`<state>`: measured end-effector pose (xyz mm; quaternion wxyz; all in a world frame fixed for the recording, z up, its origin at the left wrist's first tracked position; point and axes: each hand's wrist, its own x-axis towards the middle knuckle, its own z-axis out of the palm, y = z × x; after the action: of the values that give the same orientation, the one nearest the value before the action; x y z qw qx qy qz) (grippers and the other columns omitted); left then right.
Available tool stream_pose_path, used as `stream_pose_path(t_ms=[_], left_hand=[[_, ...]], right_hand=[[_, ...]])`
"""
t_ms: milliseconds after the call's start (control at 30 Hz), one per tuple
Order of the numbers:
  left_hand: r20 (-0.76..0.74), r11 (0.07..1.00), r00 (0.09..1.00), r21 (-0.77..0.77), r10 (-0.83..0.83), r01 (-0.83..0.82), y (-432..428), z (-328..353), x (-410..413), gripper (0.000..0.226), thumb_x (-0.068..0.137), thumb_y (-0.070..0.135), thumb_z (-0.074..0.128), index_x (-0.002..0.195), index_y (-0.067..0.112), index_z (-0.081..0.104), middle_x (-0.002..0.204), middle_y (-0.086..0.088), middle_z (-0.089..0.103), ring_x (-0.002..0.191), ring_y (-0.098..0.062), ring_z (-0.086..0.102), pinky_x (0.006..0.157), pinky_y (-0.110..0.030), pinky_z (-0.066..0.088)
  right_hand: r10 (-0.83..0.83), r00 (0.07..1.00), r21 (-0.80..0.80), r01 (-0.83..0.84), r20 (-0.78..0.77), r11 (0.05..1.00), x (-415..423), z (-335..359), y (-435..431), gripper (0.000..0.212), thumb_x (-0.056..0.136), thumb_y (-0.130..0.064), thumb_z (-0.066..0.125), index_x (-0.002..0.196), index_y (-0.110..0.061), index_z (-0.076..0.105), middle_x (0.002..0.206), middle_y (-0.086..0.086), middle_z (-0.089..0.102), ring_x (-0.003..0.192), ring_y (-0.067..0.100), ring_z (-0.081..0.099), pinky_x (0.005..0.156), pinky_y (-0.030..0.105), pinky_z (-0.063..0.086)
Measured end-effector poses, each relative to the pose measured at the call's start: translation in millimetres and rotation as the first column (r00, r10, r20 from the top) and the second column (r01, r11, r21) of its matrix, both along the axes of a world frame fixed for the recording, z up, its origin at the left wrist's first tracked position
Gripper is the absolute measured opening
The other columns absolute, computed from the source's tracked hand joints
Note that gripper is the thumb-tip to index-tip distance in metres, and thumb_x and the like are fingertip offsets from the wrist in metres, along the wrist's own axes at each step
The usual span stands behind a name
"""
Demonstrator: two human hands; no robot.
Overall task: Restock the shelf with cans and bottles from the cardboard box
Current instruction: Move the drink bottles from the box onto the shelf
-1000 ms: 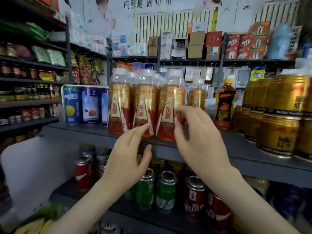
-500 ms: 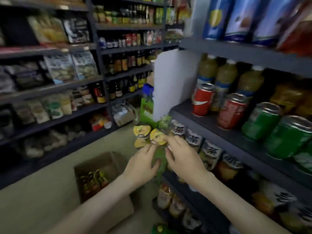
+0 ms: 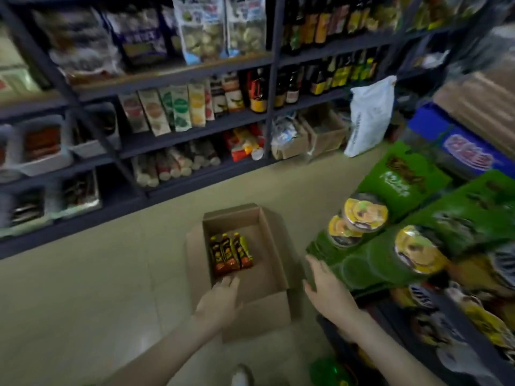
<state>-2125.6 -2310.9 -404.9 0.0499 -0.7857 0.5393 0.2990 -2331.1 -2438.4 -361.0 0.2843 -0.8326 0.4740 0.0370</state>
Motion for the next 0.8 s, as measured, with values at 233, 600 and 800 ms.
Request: stream_pose_path(t_ms=[233, 600, 800], left_hand=[[-0.09, 0.958, 0.964, 0.168, 0.25, -0.233, -22, -84, 56, 0.058, 0.098, 0.031, 0.041, 0.15, 0.021, 0.019, 0.145, -0.007, 0.037, 0.123, -0.027, 0.048, 0.094, -0.036, 0.046], [-0.166, 0.814, 0.802, 0.222, 0.574, -0.536, -77, -296, 115, 0.055, 0.098, 0.026, 0.041, 0.149, 0.022, 0.022, 0.141, -0.007, 0.039, 0.116, -0.026, 0.052, 0.092, -0.035, 0.048], [-0.167, 0.807, 0.791, 0.184, 0.588, -0.561, -148, -478, 142, 0.064, 0.1, 0.018, 0.038, 0.152, 0.034, 0.005, 0.149, -0.012, 0.024, 0.132, -0.031, 0.035, 0.105, -0.042, 0.04]], right_hand=[[-0.002, 0.993, 0.32, 0.039, -0.116, 0.947, 50, -122, -59, 0.067, 0.095, -0.017, 0.051, 0.152, -0.019, 0.016, 0.147, 0.008, 0.035, 0.128, 0.023, 0.046, 0.1, 0.031, 0.041], [-0.041, 0.979, 0.436, 0.125, -0.198, 0.891, 173, -338, -129, 0.078, 0.094, -0.016, 0.056, 0.152, -0.034, 0.006, 0.145, 0.009, 0.037, 0.12, 0.024, 0.052, 0.094, 0.036, 0.048], [-0.066, 0.993, 0.418, 0.101, -0.097, 0.903, 249, -521, -153, 0.074, 0.096, -0.019, 0.054, 0.151, -0.04, 0.008, 0.148, 0.008, 0.033, 0.131, 0.029, 0.042, 0.101, 0.042, 0.04]])
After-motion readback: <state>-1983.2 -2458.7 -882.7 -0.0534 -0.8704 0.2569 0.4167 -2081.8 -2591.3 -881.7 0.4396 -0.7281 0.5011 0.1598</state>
